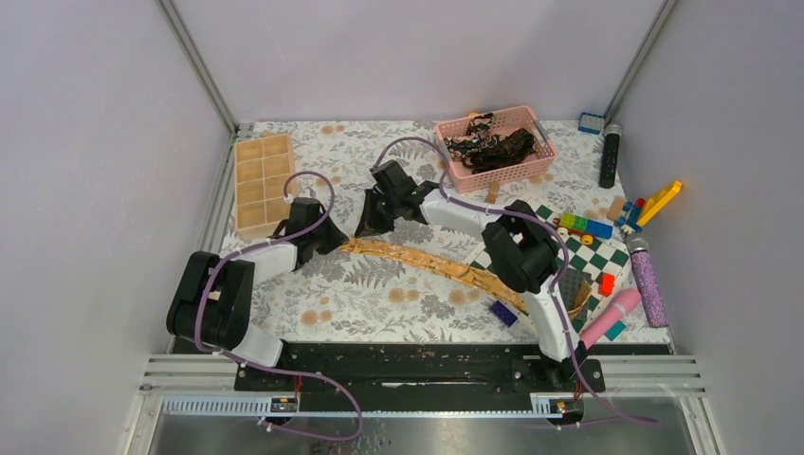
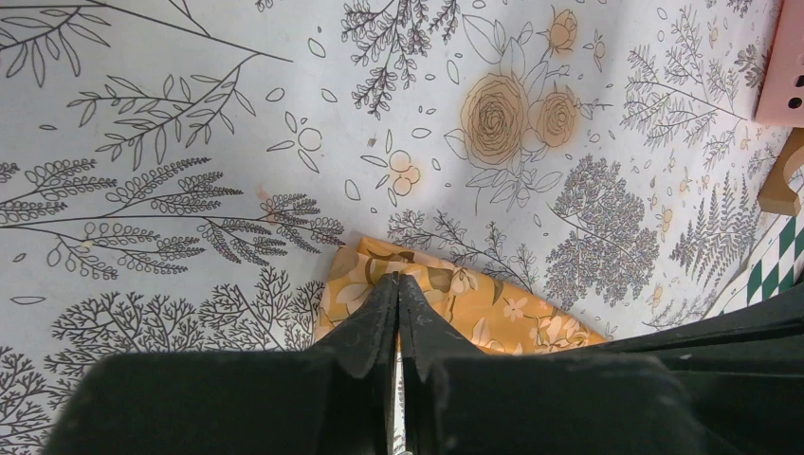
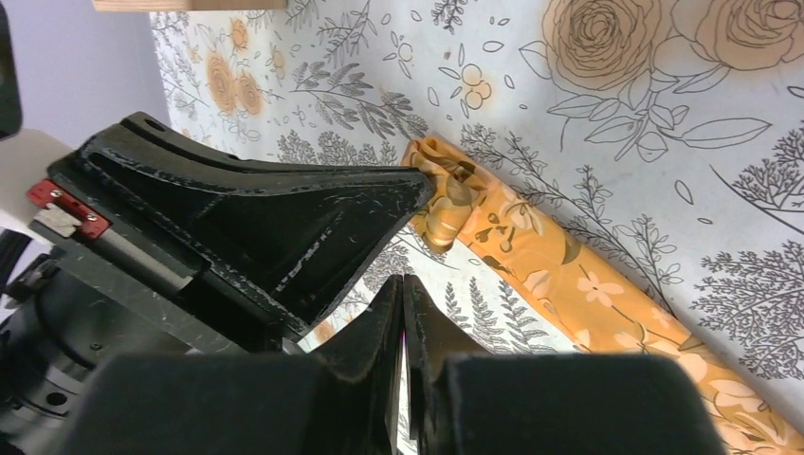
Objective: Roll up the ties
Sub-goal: Roll the tie at the center of the board.
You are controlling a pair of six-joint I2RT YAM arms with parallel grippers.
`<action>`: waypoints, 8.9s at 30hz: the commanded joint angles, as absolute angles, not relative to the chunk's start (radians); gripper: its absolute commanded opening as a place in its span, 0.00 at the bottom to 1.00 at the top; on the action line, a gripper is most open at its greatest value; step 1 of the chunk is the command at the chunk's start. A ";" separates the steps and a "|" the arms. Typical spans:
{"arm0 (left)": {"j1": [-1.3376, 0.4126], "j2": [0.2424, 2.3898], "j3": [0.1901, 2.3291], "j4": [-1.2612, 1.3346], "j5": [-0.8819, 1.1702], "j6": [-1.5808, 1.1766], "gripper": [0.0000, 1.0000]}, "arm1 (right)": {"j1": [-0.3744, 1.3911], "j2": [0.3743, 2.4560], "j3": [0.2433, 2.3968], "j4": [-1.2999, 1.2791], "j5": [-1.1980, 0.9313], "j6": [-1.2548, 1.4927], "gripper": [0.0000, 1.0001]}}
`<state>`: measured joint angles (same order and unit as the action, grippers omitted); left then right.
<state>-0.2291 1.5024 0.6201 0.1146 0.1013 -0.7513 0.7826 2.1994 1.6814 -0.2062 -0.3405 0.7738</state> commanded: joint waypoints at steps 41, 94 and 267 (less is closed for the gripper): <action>-0.233 1.384 0.616 0.107 0.050 -0.765 0.39 | 0.775 2.351 1.795 -0.256 -0.331 0.816 0.05; -0.256 1.390 0.565 0.194 0.091 -0.670 0.00 | 0.762 2.216 1.757 -0.242 -0.360 0.804 0.20; -0.882 1.848 1.089 -0.371 -0.851 -0.255 0.00 | 0.650 1.870 1.164 -0.063 -0.399 0.833 0.11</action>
<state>-0.8753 1.8229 1.0351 -0.3725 -0.8642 -0.2760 0.6640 1.9640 1.1851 -0.1112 -0.3843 0.8234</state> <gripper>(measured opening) 0.087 0.105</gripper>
